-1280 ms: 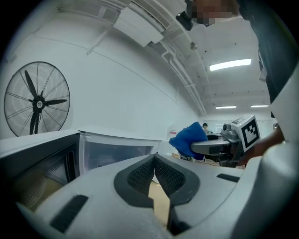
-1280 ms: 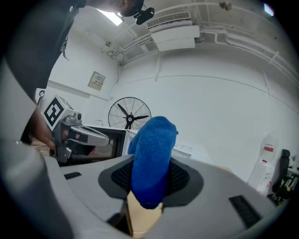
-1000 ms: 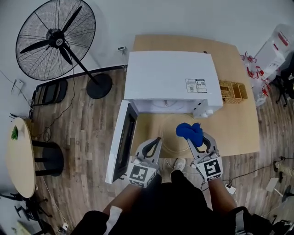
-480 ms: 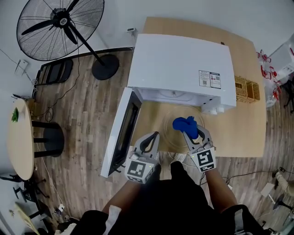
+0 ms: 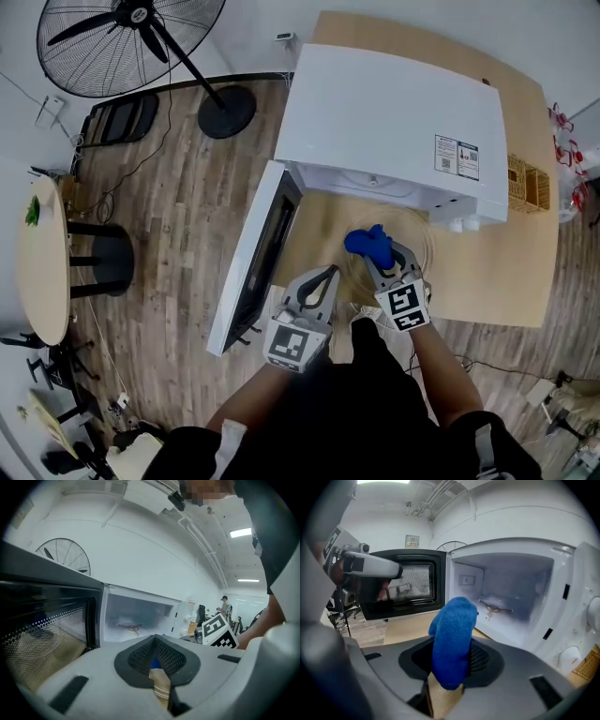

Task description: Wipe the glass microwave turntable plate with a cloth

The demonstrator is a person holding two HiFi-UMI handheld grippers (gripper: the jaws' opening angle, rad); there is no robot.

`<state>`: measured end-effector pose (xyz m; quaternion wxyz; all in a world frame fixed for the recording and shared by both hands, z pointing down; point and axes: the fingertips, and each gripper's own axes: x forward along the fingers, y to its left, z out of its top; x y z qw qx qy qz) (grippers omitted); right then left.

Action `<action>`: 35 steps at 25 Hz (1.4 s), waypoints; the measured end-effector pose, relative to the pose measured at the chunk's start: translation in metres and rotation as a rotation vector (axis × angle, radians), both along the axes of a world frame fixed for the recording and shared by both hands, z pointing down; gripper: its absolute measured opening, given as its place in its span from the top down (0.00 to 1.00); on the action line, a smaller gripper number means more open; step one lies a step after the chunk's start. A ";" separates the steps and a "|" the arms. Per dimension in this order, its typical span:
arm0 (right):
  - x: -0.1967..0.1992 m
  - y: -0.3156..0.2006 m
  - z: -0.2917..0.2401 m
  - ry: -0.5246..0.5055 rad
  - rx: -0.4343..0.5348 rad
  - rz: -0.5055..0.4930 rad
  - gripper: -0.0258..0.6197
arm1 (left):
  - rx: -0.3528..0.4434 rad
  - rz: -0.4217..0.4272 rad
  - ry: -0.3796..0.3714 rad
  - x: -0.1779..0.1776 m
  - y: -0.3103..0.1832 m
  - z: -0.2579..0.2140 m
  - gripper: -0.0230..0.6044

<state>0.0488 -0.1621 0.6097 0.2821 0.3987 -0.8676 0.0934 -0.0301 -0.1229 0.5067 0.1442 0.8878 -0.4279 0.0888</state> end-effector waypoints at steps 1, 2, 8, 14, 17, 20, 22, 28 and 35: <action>-0.004 0.000 0.004 0.009 -0.005 -0.017 0.74 | -0.008 -0.005 0.002 -0.001 0.000 0.001 0.95; -0.009 0.000 0.008 0.017 -0.011 -0.033 0.74 | -0.013 -0.009 0.004 -0.002 -0.001 0.002 0.95; -0.028 0.009 0.032 0.063 -0.077 -0.112 0.74 | -0.017 -0.003 0.019 -0.001 -0.003 -0.001 0.95; -0.031 0.006 0.048 0.143 -0.075 -0.107 0.74 | -0.016 -0.004 0.011 -0.003 -0.005 0.000 0.95; -0.027 -0.004 0.049 0.162 -0.064 -0.074 0.74 | -0.031 -0.006 0.012 -0.003 -0.003 0.003 0.95; -0.016 -0.016 0.049 0.188 -0.061 -0.025 0.74 | -0.035 0.002 0.008 -0.001 -0.002 0.005 0.95; -0.005 -0.025 0.049 0.204 -0.062 0.014 0.74 | -0.032 0.008 0.005 0.001 -0.003 0.004 0.95; 0.032 -0.046 0.051 0.259 -0.070 0.134 0.74 | -0.030 0.018 0.009 0.005 -0.007 0.003 0.95; 0.090 -0.054 0.051 0.289 -0.100 0.300 0.74 | -0.011 0.049 0.000 0.012 -0.007 0.001 0.95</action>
